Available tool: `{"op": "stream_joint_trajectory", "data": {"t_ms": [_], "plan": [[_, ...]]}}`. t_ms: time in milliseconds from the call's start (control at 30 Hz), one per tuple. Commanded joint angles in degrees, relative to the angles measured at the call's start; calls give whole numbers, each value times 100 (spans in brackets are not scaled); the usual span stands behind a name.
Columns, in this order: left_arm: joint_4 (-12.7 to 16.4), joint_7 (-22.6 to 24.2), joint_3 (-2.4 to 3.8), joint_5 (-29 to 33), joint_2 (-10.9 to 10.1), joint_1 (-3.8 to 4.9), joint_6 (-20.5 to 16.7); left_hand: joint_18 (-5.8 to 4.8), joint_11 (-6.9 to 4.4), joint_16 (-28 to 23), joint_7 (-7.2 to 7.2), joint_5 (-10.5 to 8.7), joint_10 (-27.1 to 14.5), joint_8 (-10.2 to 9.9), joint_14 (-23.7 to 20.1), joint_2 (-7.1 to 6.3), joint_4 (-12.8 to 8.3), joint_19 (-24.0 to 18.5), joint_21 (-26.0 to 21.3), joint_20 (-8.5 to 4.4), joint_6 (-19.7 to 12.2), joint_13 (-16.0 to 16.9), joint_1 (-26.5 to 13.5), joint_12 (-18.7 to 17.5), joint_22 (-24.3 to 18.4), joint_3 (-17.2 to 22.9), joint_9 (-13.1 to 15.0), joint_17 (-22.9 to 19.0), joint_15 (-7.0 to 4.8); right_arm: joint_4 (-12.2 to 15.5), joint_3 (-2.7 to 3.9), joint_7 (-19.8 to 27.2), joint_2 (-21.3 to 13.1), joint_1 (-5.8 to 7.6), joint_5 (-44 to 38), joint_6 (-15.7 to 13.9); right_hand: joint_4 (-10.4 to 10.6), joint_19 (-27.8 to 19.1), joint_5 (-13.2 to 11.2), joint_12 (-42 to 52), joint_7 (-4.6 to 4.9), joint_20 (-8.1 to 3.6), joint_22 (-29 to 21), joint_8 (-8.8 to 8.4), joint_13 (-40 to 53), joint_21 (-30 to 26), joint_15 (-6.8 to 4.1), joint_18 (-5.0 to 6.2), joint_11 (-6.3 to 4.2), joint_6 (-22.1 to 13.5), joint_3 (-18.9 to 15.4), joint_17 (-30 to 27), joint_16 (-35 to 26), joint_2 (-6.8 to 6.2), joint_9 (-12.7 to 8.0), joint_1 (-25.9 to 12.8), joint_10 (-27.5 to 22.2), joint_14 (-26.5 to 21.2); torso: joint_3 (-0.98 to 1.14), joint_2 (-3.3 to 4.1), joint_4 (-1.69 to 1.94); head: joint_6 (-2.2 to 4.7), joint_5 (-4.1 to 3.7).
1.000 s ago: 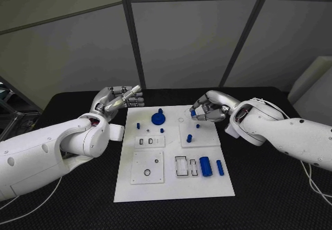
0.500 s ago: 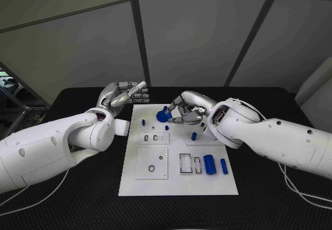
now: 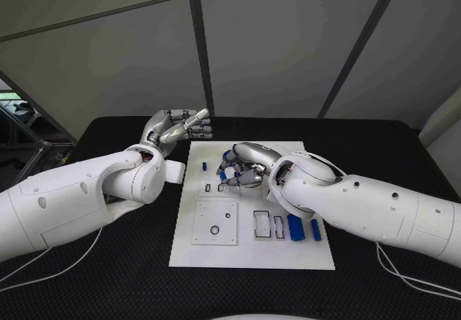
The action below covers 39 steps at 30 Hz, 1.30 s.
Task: Assemble the parts on the task board
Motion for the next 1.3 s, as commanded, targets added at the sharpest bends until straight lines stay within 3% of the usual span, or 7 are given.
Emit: {"op": "stream_joint_trajectory", "data": {"t_ms": [33,300,867,1300], "plan": [[-4,45,5,-21,14,8,10,-18,40,-22,40,-7,8,-36,9,-3,-32,-16,-29,32,2,-4,44,-33,-8,9,-4,5,25,-80,-28,-198,60,-10,-275,124,3,39,32,-27,7,-8,-4,14,-11,20,-12,-62,-1,19,29,619,18,13,13,11,-48,414,2,0,-10,-22,34],[-18,41,5,-21,35,8,13,-18,40,-22,40,-7,8,-36,9,-3,-32,-16,-29,32,2,-4,44,-33,-8,9,-4,5,25,-174,-62,-269,128,-39,-356,206,0,38,32,-38,9,-7,-7,13,-22,18,-11,-62,1,16,32,619,17,6,12,9,-57,414,2,1,-1,-75,76],[-41,32,5,-21,69,8,29,-19,41,-31,40,-7,10,-40,5,-2,-36,-19,-31,33,4,-4,48,-37,-10,9,-4,8,27,-254,-75,-354,159,-68,-394,417,2,36,11,-41,15,-2,-13,15,-20,15,-4,-61,9,17,36,624,18,-20,10,-36,-58,414,6,1,-10,-142,88],[-47,28,5,-21,74,7,35,-19,41,-31,40,-7,10,-40,5,-2,-36,-19,-31,33,4,-4,48,-37,-10,9,-4,8,27,-334,-85,-370,198,-94,-406,495,4,33,2,-48,16,0,-20,15,-26,11,-2,-60,11,16,36,621,17,-31,9,-54,-62,413,4,-4,-6,-148,77]]}}
